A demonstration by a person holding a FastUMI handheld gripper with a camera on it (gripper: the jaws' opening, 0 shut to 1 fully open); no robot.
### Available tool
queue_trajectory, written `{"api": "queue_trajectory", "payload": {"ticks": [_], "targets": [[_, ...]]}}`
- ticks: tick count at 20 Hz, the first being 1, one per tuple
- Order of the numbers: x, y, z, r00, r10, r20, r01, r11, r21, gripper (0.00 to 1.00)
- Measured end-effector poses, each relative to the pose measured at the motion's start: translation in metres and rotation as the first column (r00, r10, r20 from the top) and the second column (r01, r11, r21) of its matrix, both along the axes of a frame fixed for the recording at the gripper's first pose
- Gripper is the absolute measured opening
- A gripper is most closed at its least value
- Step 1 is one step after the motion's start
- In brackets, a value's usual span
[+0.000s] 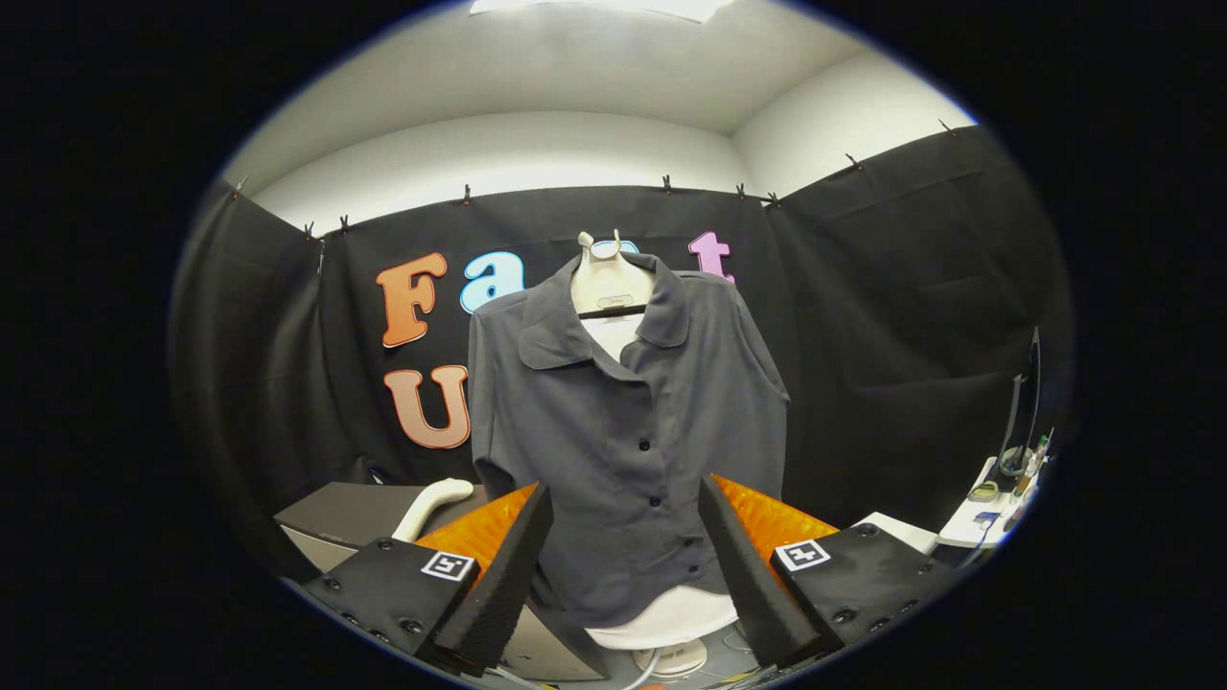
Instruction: Iron the clothes twice with a garment steamer, once on the left side and once on the right side.
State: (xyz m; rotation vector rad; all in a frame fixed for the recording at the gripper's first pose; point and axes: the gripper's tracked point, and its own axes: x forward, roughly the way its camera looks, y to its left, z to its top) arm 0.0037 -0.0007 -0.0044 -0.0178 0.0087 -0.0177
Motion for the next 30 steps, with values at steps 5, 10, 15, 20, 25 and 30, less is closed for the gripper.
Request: {"api": "queue_trajectory", "payload": {"ticks": [5,10,15,20,25,30], "targets": [[0.001,0.008,-0.002,1.000,0.008,-0.009,-0.008,1.000,-0.008,0.98],[0.009,0.032,-0.010,0.999,0.041,-0.032,-0.042,0.999,-0.032,0.98],[0.027,0.073,-0.022,0.993,0.095,-0.071,-0.098,0.994,-0.039,0.98],[0.047,0.132,-0.041,0.976,0.173,-0.130,-0.181,0.982,-0.048,0.98],[0.062,0.200,-0.056,0.948,0.267,-0.172,-0.277,0.960,-0.041,0.98],[0.084,0.257,-0.077,0.924,0.311,-0.224,-0.333,0.940,-0.069,0.98]]}}
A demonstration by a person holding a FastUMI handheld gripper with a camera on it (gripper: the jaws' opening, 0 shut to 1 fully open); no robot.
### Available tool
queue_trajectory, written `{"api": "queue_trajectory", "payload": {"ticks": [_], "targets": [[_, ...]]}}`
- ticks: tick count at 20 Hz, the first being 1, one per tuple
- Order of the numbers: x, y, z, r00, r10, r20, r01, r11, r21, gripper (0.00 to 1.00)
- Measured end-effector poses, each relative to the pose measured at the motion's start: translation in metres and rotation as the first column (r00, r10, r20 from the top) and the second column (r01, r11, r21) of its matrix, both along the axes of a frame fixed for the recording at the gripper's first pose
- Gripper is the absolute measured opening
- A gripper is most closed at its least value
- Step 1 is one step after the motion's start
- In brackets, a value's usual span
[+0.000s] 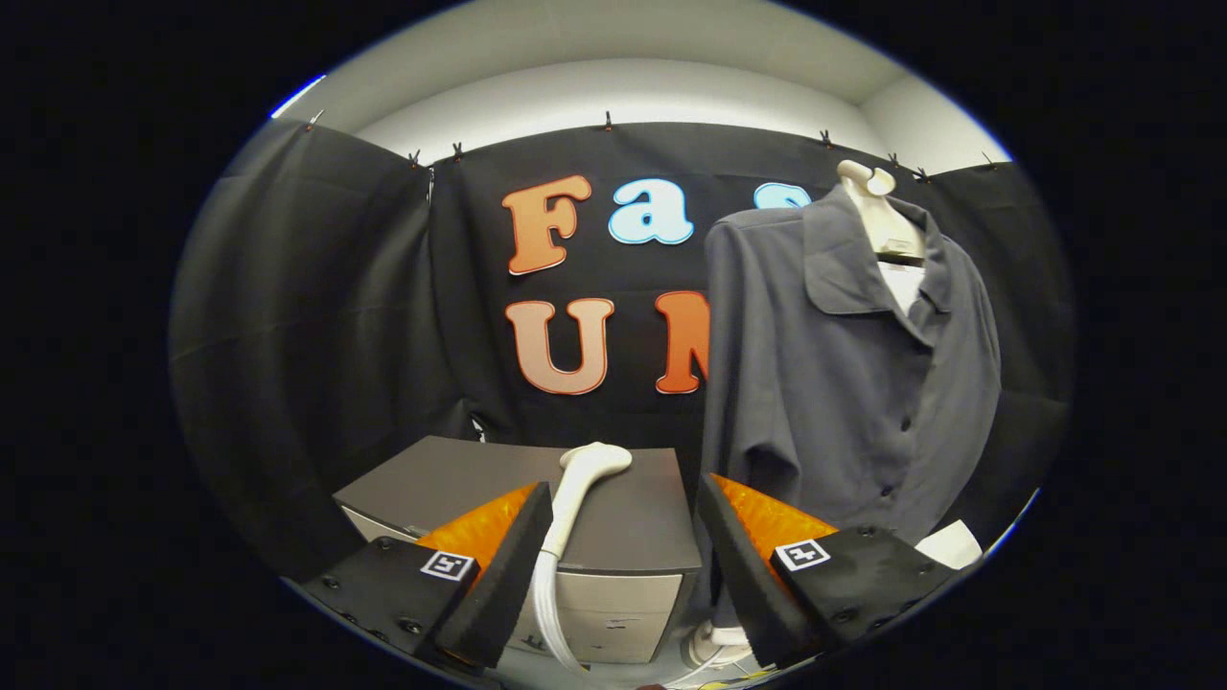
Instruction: Iron the clothes twice with a garment steamer, once on the left side and once on the right side.
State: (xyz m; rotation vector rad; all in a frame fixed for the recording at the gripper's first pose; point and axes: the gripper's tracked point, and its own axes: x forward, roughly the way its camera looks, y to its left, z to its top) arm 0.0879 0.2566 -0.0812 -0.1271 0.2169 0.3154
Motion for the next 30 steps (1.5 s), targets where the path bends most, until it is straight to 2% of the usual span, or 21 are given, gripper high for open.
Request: {"api": "queue_trajectory", "payload": {"ticks": [8,16,25,29,30], "targets": [[0.050,0.063,-0.061,0.992,0.011,-0.123,-0.017,0.999,-0.049,0.98],[0.116,0.080,-0.117,0.964,-0.090,-0.249,0.067,0.993,-0.098,0.99],[0.164,0.085,-0.165,0.927,-0.154,-0.342,0.103,0.981,-0.162,0.99],[0.169,0.090,-0.185,0.908,-0.164,-0.386,0.098,0.978,-0.185,0.84],[0.169,0.090,-0.190,0.904,-0.169,-0.393,0.100,0.977,-0.190,0.78]]}}
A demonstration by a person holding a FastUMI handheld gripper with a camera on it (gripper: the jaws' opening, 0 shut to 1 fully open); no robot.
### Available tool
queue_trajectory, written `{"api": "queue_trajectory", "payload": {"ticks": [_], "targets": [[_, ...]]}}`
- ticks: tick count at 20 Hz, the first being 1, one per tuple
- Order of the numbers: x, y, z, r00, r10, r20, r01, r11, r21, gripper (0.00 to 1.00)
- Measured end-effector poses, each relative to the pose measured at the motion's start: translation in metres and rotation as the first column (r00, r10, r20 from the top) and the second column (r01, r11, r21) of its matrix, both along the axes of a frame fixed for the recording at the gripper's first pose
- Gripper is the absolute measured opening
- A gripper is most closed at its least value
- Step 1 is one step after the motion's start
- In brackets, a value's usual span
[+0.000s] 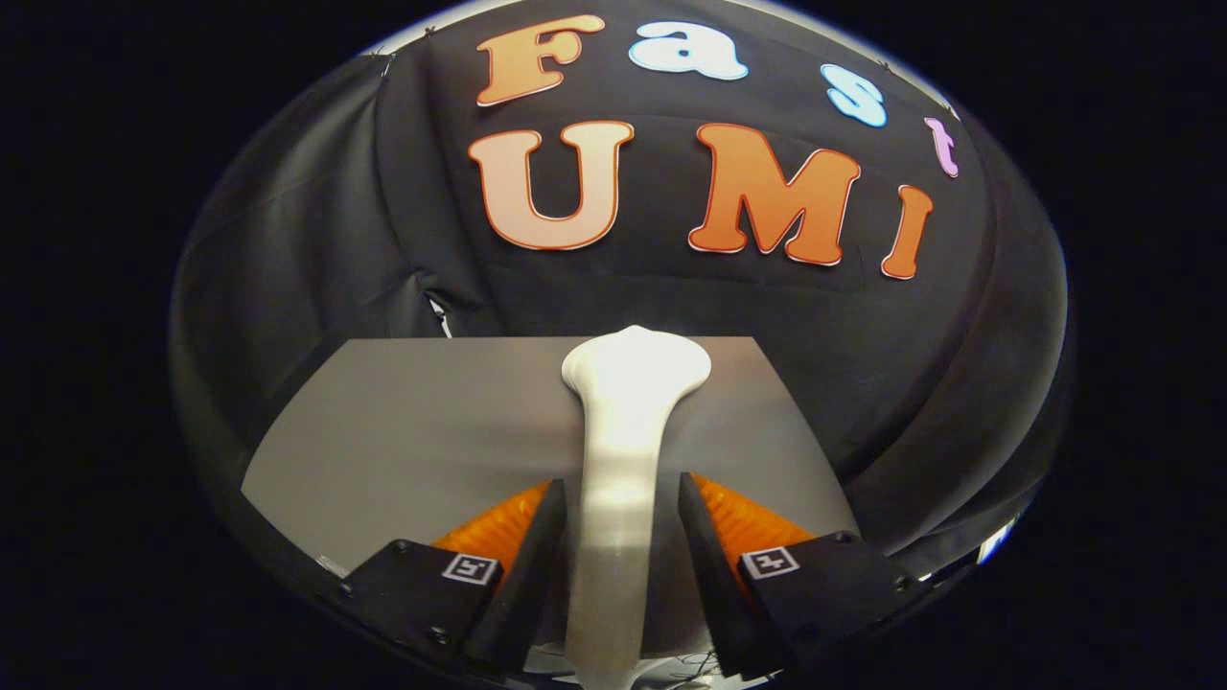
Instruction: Iron the clothes twice with a garment steamer, once on the left side and once on the right side.
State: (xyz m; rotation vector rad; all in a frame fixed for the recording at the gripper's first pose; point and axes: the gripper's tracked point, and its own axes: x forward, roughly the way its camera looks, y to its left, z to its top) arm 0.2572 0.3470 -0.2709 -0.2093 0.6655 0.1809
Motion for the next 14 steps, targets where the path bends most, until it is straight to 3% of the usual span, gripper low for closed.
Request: {"api": "queue_trajectory", "payload": {"ticks": [4,14], "targets": [[0.004,0.002,-0.009,1.000,-0.016,-0.020,0.016,1.000,0.004,0.53],[-0.008,0.001,0.013,0.999,-0.024,0.033,0.020,0.993,0.120,0.37]]}}
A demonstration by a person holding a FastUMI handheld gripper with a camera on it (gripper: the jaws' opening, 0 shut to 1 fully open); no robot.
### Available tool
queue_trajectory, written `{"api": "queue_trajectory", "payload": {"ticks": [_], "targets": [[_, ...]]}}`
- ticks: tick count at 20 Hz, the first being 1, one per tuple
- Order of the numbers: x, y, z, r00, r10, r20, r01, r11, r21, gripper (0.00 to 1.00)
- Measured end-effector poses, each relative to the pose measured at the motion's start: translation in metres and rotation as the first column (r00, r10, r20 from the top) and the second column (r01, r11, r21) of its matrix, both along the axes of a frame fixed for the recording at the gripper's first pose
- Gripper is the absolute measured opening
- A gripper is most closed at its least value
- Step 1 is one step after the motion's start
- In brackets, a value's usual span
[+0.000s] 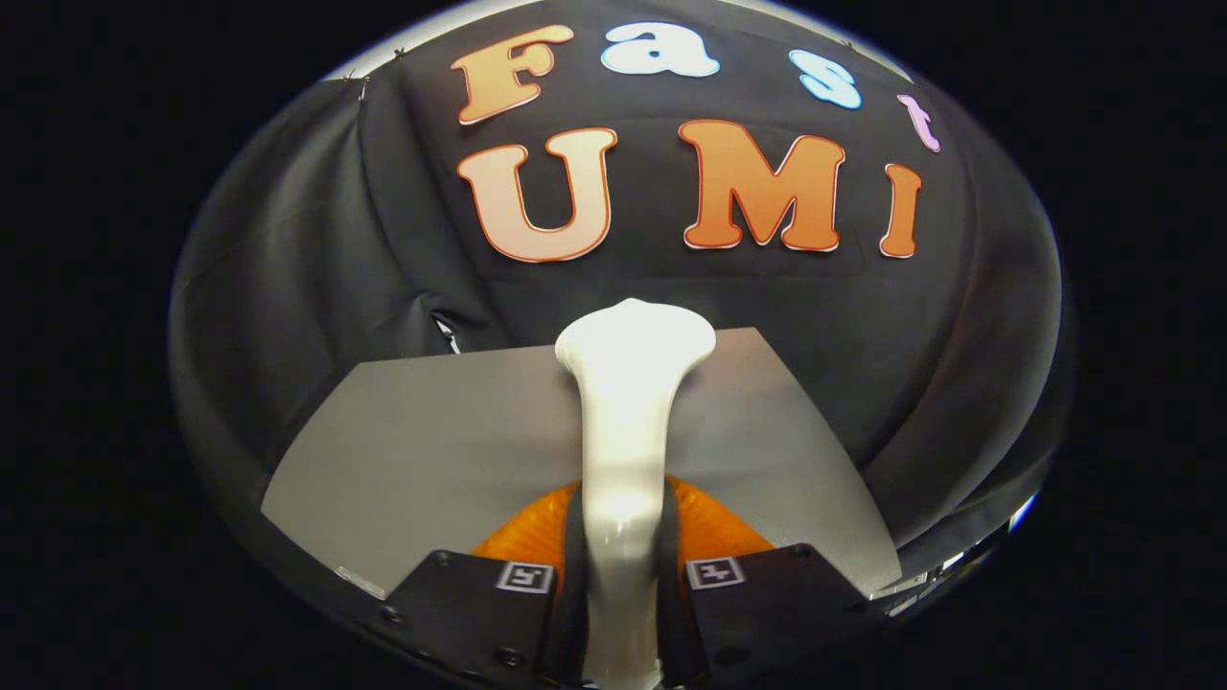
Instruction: Iron the clothes twice with a garment steamer, once on the left side and once on the right side.
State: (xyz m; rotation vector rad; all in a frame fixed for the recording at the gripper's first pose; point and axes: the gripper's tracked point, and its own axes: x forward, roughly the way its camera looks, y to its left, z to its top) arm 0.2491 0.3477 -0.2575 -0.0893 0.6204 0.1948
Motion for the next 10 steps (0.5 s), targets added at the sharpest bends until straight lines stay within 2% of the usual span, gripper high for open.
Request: {"api": "queue_trajectory", "payload": {"ticks": [4,10], "targets": [[-0.019,-0.014,0.015,1.000,0.003,0.021,-0.003,0.999,0.033,0.36],[-0.054,-0.037,0.087,0.988,0.033,0.150,-0.048,0.994,0.097,0.35]]}}
